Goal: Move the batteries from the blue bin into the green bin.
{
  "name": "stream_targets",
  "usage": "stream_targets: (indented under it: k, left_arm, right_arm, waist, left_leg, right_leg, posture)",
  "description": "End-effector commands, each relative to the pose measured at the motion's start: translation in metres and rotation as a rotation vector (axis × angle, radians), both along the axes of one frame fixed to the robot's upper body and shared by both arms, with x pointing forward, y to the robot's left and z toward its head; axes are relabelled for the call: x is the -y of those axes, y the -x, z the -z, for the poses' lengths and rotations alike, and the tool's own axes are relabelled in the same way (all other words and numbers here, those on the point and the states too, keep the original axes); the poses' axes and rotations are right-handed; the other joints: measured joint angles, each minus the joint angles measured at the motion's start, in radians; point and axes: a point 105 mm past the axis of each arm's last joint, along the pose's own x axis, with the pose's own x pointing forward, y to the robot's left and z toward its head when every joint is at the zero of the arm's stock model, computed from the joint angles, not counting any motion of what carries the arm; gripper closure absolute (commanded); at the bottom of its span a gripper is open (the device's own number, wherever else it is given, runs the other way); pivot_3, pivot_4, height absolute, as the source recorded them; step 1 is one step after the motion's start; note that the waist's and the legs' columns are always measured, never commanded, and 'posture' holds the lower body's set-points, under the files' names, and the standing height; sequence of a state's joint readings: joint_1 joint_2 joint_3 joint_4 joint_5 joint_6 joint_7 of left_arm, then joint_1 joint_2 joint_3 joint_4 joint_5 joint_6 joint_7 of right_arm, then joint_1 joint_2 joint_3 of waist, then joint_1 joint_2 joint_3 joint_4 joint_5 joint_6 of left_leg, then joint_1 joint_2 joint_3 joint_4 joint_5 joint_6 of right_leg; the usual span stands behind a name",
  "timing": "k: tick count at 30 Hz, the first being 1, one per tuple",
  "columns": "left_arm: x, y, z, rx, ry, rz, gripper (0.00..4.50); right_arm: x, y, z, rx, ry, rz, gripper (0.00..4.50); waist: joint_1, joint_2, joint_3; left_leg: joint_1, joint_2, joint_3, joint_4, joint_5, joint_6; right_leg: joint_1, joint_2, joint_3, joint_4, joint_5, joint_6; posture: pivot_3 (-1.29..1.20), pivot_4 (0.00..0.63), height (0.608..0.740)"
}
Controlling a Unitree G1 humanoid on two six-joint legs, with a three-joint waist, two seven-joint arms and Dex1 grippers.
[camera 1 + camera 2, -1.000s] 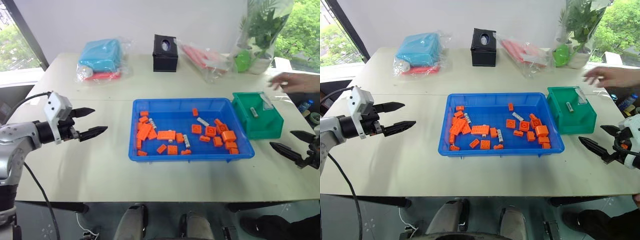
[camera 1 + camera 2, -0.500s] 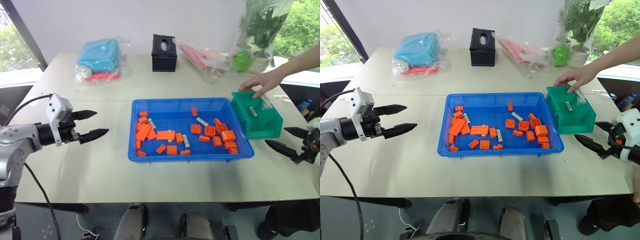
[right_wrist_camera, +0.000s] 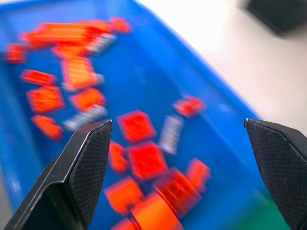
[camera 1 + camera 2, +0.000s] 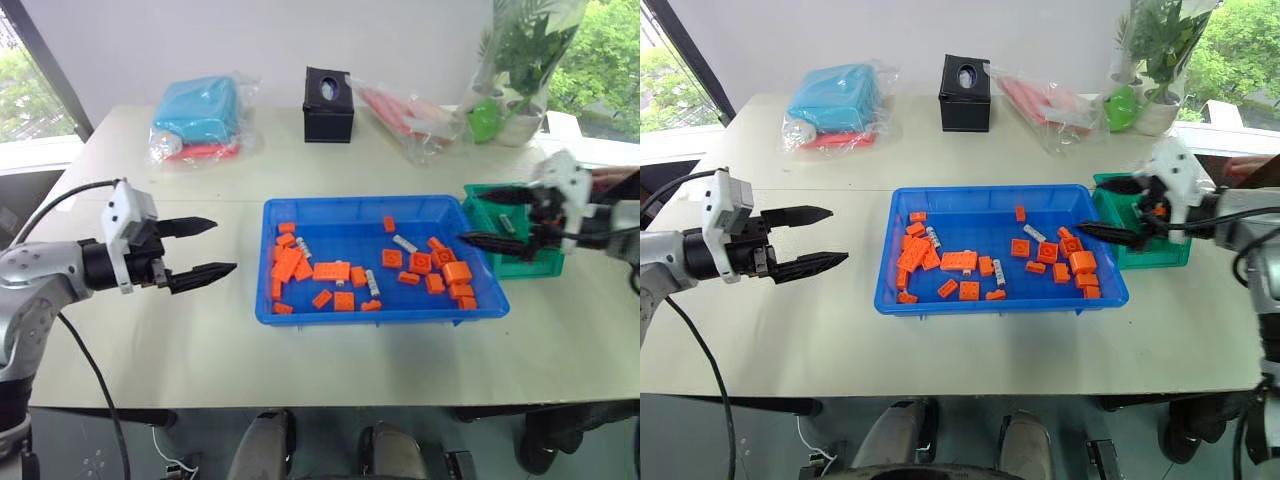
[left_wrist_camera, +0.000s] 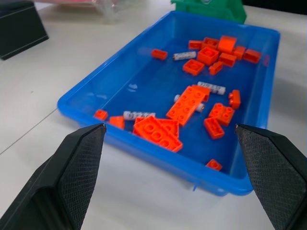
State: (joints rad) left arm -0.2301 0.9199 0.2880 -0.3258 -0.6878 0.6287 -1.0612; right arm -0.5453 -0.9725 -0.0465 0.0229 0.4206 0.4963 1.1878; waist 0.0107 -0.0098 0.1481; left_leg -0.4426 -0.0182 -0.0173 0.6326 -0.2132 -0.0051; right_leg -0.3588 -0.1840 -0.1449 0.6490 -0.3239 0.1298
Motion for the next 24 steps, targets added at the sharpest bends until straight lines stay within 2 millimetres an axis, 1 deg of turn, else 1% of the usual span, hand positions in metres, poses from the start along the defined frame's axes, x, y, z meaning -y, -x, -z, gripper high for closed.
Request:
stream_targets:
  k: [1,6,9,12,17,20,24]
  left_arm:
    - [0.006,0.006,-0.01,0.042,-0.008,0.026,0.02]
    - [0.011,0.011,-0.008,0.021,-0.017,0.057,0.02]
    - [0.016,0.018,-0.003,0.005,-0.054,0.098,0.02]
    - [0.018,0.021,-0.002,-0.002,-0.064,0.109,0.02]
    - [0.017,0.023,-0.006,-0.002,-0.063,0.097,0.02]
    - [0.016,0.025,-0.006,-0.01,-0.064,0.09,0.02]
    - [0.018,0.027,-0.006,-0.013,-0.061,0.088,0.02]
  right_arm:
    - [-0.028,0.002,-0.005,0.017,0.033,-0.13,0.0]
    - [-0.056,0.007,0.014,-0.043,0.059,-0.246,0.0]
    - [-0.077,0.001,0.031,-0.069,0.074,-0.269,0.0]
    - [-0.098,-0.007,0.043,-0.08,0.084,-0.277,0.0]
    - [-0.125,-0.013,0.05,-0.086,0.064,-0.293,0.0]
    - [-0.137,-0.02,0.054,-0.097,0.047,-0.286,0.0]
    - [-0.152,-0.028,0.07,-0.123,0.057,-0.268,0.0]
  waist:
    - [0.001,0.0,0.0]
    - [0.002,-0.002,-0.001]
    - [-0.003,-0.003,-0.001]
    - [-0.005,-0.002,-0.001]
    - [0.0,-0.004,-0.001]
    - [-0.001,-0.004,-0.001]
    - [-0.001,-0.004,-0.001]
  left_leg:
    - [0.0,0.0,0.0,0.0,0.0,0.0]
    - [0.0,0.0,0.0,0.001,0.0,0.0]
    - [0.001,0.0,0.0,0.001,0.0,0.0]
    - [0.001,0.0,0.0,0.001,0.0,0.0]
    - [0.0,0.0,0.0,0.001,0.002,-0.001]
    - [0.0,0.0,0.0,0.002,0.002,-0.001]
    - [0.0,0.0,0.001,0.005,0.002,-0.001]
  right_leg:
    - [0.0,0.0,0.0,0.0,0.0,0.0]
    - [0.0,0.002,0.0,0.001,0.0,0.0]
    - [0.0,0.002,0.001,0.001,0.0,0.0]
    - [-0.003,0.003,0.003,0.004,0.0,0.0]
    - [-0.006,0.004,0.003,0.01,0.0,0.0]
    - [-0.007,0.005,0.004,0.011,0.0,0.0]
    - [-0.008,0.005,0.006,0.016,0.0,0.0]
  posture:
    - [0.0,0.15,0.644]
    - [0.0,0.15,0.644]
    - [0.0,0.15,0.644]
    - [0.0,0.15,0.644]
    - [0.0,0.15,0.644]
    - [0.0,0.15,0.644]
    - [0.0,0.15,0.644]
